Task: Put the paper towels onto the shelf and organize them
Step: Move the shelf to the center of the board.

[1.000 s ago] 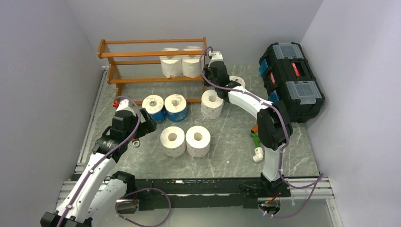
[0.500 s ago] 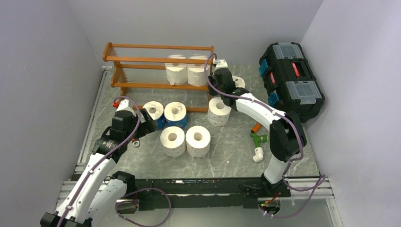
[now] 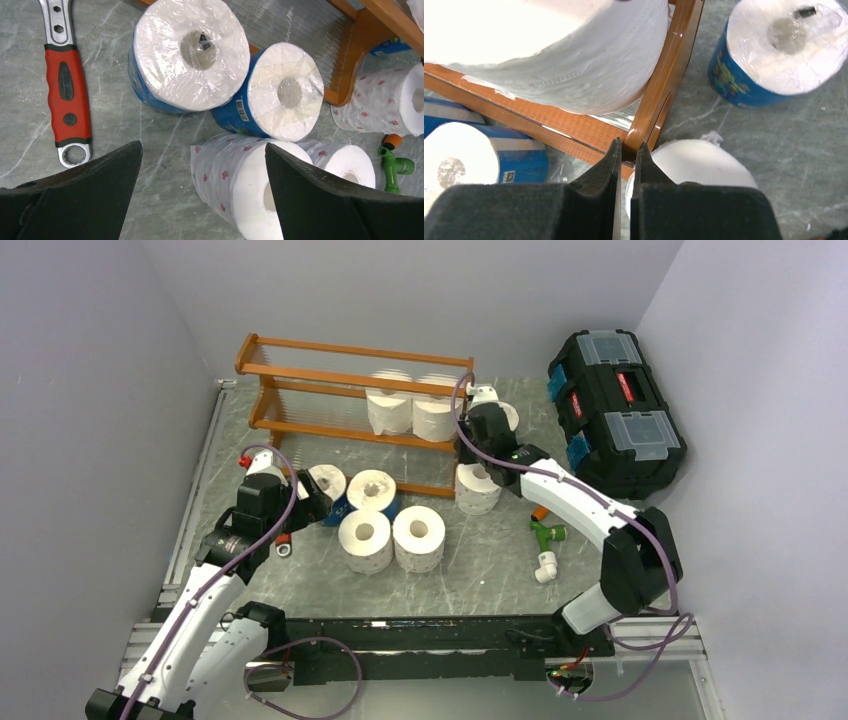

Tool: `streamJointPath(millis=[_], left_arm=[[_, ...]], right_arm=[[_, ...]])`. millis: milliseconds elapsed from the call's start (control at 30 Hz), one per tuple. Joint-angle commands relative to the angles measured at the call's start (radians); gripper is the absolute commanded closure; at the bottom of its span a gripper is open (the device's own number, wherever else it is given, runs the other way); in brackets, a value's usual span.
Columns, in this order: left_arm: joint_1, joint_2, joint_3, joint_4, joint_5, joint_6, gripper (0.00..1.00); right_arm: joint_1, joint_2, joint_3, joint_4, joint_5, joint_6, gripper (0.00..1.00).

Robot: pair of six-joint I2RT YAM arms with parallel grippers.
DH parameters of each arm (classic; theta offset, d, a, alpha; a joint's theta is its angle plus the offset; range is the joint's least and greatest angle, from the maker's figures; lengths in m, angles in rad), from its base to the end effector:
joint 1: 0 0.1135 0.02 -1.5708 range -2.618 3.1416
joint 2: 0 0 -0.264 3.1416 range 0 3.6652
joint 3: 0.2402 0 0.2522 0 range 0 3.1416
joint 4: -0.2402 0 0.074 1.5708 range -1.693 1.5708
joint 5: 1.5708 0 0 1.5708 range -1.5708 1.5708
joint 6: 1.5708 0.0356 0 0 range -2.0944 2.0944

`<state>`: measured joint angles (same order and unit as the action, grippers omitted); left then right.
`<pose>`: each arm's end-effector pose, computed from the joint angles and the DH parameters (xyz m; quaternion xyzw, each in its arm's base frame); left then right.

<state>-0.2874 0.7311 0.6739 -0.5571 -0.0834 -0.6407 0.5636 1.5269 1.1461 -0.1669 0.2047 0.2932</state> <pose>0.1552 -0.0428 0.2726 -0.1748 0.8699 -0.1727 0.4278 0.3006 0.1814 0.2852 -0.0674 0.8662 0.1213 0.4800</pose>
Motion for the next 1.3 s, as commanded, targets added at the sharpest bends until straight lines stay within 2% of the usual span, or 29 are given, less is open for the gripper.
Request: streamJointPath(millis=[0, 700, 967, 1000, 1133, 1200, 1267], left_arm=[[0.002, -0.001, 0.009, 0.030, 0.005, -0.012, 0.01], [0.002, 0.031, 0.030, 0.038, -0.006, -0.025, 0.00], [0.009, 0.069, 0.128, 0.048, -0.068, -0.021, 0.01], [0.015, 0.077, 0.148, 0.046, -0.090, -0.018, 0.01], [0.066, 0.115, 0.240, 0.051, -0.166, 0.022, 0.01], [0.105, 0.123, 0.258, 0.080, -0.193, 0.013, 0.01], [0.147, 0.129, 0.255, 0.120, -0.214, 0.014, 0.01]], right_arm=[[0.010, -0.115, -0.028, -0.046, 0.011, -0.038, 1.00], [0.047, -0.360, -0.252, -0.142, 0.013, -0.002, 1.00], [0.048, -0.388, -0.246, -0.146, 0.006, 0.012, 1.00], [0.047, -0.393, -0.240, -0.150, 0.002, 0.017, 0.97], [0.047, -0.432, -0.214, -0.166, -0.020, 0.027, 0.52], [0.047, -0.446, -0.200, -0.181, -0.025, 0.033, 0.40], [0.047, -0.461, -0.192, -0.194, -0.034, 0.042, 0.34]])
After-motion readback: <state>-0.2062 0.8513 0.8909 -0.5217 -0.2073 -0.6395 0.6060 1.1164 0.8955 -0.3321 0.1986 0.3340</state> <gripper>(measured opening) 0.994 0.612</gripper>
